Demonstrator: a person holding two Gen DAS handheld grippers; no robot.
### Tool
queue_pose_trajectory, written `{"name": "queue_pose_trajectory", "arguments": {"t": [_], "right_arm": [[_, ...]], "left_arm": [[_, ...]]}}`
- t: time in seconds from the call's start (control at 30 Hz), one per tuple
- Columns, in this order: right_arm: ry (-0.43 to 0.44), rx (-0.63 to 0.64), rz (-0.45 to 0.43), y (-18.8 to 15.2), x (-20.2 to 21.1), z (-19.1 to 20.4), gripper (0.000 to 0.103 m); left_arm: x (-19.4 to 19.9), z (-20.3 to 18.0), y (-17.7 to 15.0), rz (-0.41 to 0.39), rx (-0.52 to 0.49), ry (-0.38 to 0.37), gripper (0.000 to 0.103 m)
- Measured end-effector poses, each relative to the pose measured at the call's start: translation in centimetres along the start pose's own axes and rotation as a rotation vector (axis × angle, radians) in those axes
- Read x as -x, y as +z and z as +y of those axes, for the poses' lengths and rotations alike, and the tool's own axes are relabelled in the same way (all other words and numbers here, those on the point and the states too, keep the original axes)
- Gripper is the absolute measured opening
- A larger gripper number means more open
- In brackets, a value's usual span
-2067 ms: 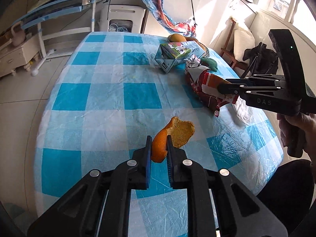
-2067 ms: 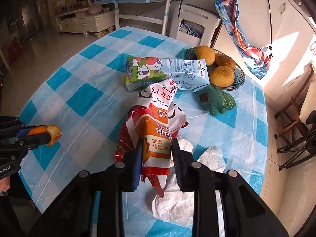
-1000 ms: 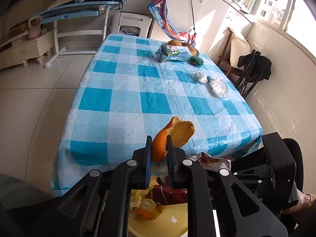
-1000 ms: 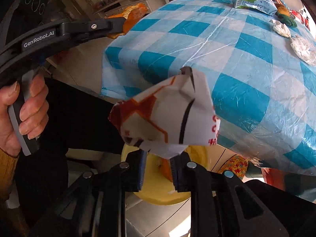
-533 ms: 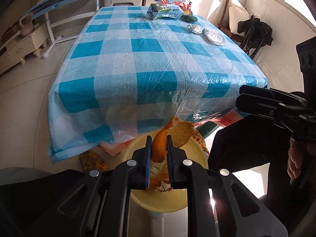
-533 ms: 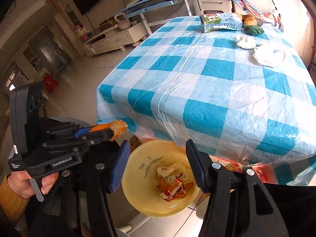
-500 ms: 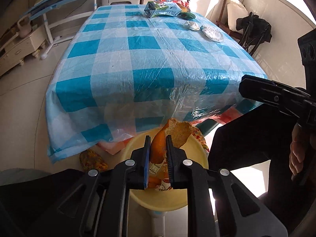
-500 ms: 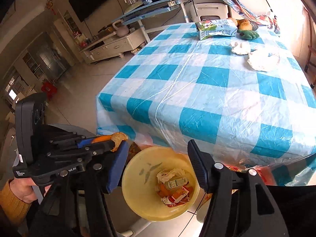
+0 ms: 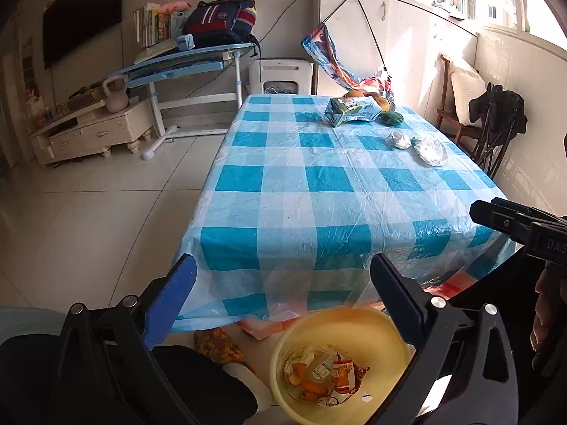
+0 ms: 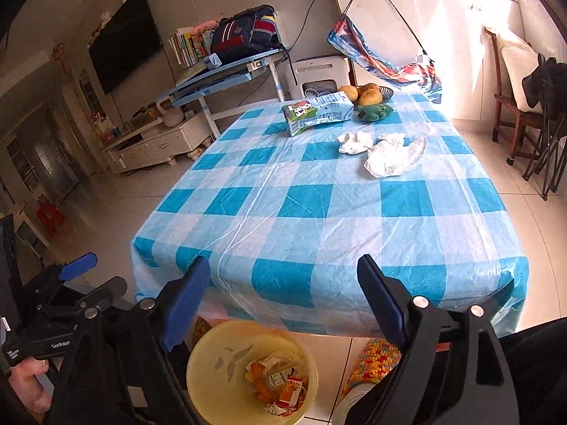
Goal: Collect trash
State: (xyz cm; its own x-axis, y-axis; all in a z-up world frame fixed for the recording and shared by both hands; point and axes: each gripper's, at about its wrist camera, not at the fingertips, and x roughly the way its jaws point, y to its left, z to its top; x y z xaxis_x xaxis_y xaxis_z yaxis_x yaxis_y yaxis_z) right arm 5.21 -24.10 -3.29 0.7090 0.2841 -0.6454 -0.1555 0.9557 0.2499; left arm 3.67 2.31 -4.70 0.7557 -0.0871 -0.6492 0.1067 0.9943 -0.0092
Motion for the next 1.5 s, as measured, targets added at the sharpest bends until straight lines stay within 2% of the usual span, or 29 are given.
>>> {"name": "queue_pose_trajectory", "arguments": {"t": [0.17,0.77,1.5], "right_arm": [[-0.031,0.049,0.019,-0.4,-0.7,0.4,0.084],[-0.056,0.050,0.026,-0.6,-0.7,0.1,0.084],[-0.078,0.087,0.029,-0.7,-0.8,0.5,0.084]], "left_arm": [[0.1,1.1,0.6,-0.016,0.045,0.051,0.096],[0.2,0.6,0.5,-0.033,0.001,0.204,0.096],[0.7,2.1,0.8,-0.039,0.076,0.181,0.096]]}}
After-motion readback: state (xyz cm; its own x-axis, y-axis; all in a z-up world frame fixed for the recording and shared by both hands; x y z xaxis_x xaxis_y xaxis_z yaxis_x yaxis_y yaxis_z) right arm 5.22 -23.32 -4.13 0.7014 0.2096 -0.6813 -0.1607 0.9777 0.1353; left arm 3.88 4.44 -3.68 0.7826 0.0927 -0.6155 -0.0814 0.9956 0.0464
